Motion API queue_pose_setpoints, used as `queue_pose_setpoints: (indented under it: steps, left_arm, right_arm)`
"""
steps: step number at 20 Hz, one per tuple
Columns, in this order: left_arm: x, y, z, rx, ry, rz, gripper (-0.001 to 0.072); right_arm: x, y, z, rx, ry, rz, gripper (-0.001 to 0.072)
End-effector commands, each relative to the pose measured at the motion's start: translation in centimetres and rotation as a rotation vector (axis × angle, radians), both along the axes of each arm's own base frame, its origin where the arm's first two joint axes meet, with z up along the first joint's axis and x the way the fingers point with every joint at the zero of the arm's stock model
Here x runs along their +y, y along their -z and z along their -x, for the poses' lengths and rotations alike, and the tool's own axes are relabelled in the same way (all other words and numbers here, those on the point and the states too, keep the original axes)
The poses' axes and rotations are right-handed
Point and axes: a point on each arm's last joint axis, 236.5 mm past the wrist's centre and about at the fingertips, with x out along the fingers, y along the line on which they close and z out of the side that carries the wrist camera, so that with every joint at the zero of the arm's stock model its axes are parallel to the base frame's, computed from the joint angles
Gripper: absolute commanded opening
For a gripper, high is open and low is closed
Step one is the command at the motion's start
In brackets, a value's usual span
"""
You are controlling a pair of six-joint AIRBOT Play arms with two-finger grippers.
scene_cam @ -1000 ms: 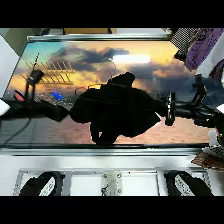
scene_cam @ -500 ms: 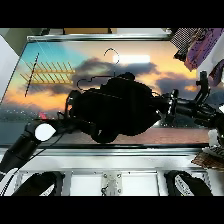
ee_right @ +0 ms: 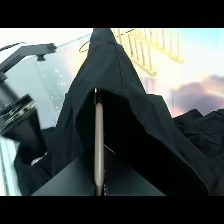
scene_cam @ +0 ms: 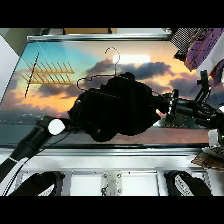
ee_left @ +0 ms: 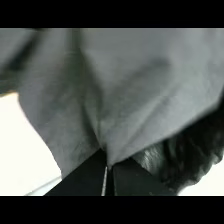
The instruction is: Fold the clothes and pants, and hang the long-sleeved shirts on hangers.
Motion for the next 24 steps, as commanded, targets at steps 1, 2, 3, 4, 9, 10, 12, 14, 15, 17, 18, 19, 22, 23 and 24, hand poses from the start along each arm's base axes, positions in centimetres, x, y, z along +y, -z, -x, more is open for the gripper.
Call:
queue_pose_setpoints:
  steps: [1, 2, 3, 4, 9, 10, 12, 14, 15, 17, 18, 19, 22, 23, 24]
  left_arm:
    - [4.7, -1.9, -3.3, -0.026, -0.138, -0.016, 0.0010]
    - [5.9, -2.7, -4.2, -0.035, -0.167, -0.017, 0.0009]
    - [6.7, -3.2, -4.7, -0.031, -0.174, -0.023, 0.0010]
    - [7.1, -3.4, -5.1, -0.015, -0.166, -0.033, 0.0010]
    - [8.6, -4.0, -8.6, 0.042, -0.158, -0.059, 0.0009]
    - [9.0, -4.1, -9.3, 0.050, -0.168, -0.060, 0.0009]
    - [10.0, -4.4, -10.4, 0.054, -0.190, -0.060, 0.0010]
    - [10.3, -4.7, -11.0, 0.048, -0.193, -0.061, 0.0010]
    - [10.5, -4.9, -11.3, 0.040, -0.192, -0.073, 0.0010]
    - [10.2, -5.7, -11.5, 0.020, -0.175, -0.084, 0.0010]
    - [9.9, -6.5, -11.6, 0.008, -0.163, -0.082, 0.0010]
    - [9.5, -7.6, -11.7, -0.007, -0.149, -0.080, 0.0009]
    - [9.1, -11.3, -11.9, -0.077, -0.087, -0.141, 0.0009]
    - [8.9, -12.6, -11.7, -0.098, -0.062, -0.172, 0.0010]
    - [8.3, -13.9, -11.3, -0.112, -0.035, -0.179, 0.0009]
  right_arm:
    - [0.3, -1.0, 0.9, -0.012, -0.008, -0.004, 0.0005]
    - [0.6, -1.4, 1.6, -0.010, -0.027, -0.010, 0.0005]
    - [0.9, -1.8, 2.5, -0.004, -0.054, -0.018, 0.0005]
    - [1.1, -2.0, 3.2, -0.003, -0.080, -0.021, 0.0005]
    - [1.3, -1.1, 5.0, 0.031, -0.103, 0.053, 0.0005]
    - [1.3, -0.8, 5.3, 0.042, -0.104, 0.067, 0.0005]
    - [1.3, -0.3, 5.7, 0.047, -0.120, 0.091, 0.0005]
    - [1.3, -0.3, 5.7, 0.054, -0.118, 0.091, 0.0005]
    - [1.3, -0.3, 5.7, 0.055, -0.118, 0.090, 0.0005]
    - [1.3, -0.2, 5.6, 0.055, -0.115, 0.091, 0.0005]
    - [1.2, -0.2, 5.4, 0.053, -0.103, 0.092, 0.0005]
    - [1.0, -0.3, 4.9, 0.049, -0.082, 0.093, 0.0005]
    - [0.6, -0.5, 3.9, 0.037, -0.031, 0.092, 0.0005]
    - [0.6, -0.5, 3.8, 0.036, -0.029, 0.091, 0.0005]
    - [0.7, -0.6, 3.9, 0.034, -0.030, 0.088, 0.0005]
